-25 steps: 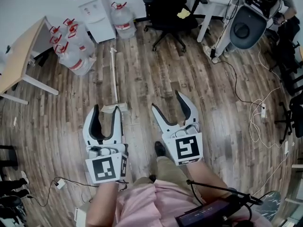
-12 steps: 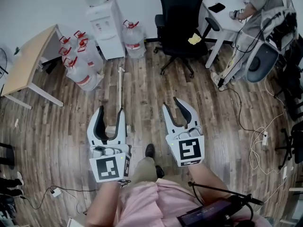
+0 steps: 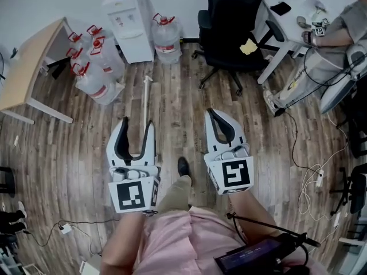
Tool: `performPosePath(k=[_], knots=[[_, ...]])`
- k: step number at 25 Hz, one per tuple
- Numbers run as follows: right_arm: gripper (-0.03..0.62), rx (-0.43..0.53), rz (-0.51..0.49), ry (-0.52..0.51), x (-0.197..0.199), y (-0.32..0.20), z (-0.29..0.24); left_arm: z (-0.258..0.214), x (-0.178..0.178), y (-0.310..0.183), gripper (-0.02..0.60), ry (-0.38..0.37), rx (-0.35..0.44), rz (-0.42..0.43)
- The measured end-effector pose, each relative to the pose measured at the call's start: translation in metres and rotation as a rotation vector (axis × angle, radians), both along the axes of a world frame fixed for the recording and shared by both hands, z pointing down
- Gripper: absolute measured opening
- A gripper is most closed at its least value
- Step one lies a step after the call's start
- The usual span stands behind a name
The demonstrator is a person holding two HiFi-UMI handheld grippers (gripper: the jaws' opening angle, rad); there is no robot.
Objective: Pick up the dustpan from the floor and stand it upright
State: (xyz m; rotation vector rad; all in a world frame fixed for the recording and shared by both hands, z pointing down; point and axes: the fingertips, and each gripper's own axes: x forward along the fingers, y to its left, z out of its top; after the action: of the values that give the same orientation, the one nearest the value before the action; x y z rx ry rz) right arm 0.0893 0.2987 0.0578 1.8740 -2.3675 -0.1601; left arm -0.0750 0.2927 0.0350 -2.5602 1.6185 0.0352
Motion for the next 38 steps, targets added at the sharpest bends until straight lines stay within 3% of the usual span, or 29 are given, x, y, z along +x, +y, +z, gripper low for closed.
performPosePath(k=[4, 8, 12, 19, 30, 38], knots=[[0.0, 0.0, -0.029, 0.016, 0.0, -0.068, -0.005, 0.001, 0.002, -0.064, 0.224, 0.008, -0.02, -0.017], [0.0, 0.041, -0.036, 0.016, 0.001, -0.128, -0.027, -0.018, 0.007, -0.121, 0.224, 0.009, 0.014, -0.021], [0.0, 0.089, -0.04, 0.027, 0.001, -0.161, -0.049, -0.041, 0.003, -0.158, 0.218, 0.007, 0.063, -0.032], [0.0, 0.084, -0.039, 0.047, 0.011, -0.205, -0.05, -0.048, 0.013, -0.201, 0.199, 0.017, 0.093, -0.03], [0.0, 0.015, -0.098, 0.018, 0.029, -0.312, -0.024, -0.02, 0.031, -0.298, 0.227, -0.006, 0.018, -0.062], [0.0, -0.027, -0.185, 0.012, 0.043, -0.412, -0.003, -0.006, 0.043, -0.388, 0.233, -0.035, -0.026, -0.148]])
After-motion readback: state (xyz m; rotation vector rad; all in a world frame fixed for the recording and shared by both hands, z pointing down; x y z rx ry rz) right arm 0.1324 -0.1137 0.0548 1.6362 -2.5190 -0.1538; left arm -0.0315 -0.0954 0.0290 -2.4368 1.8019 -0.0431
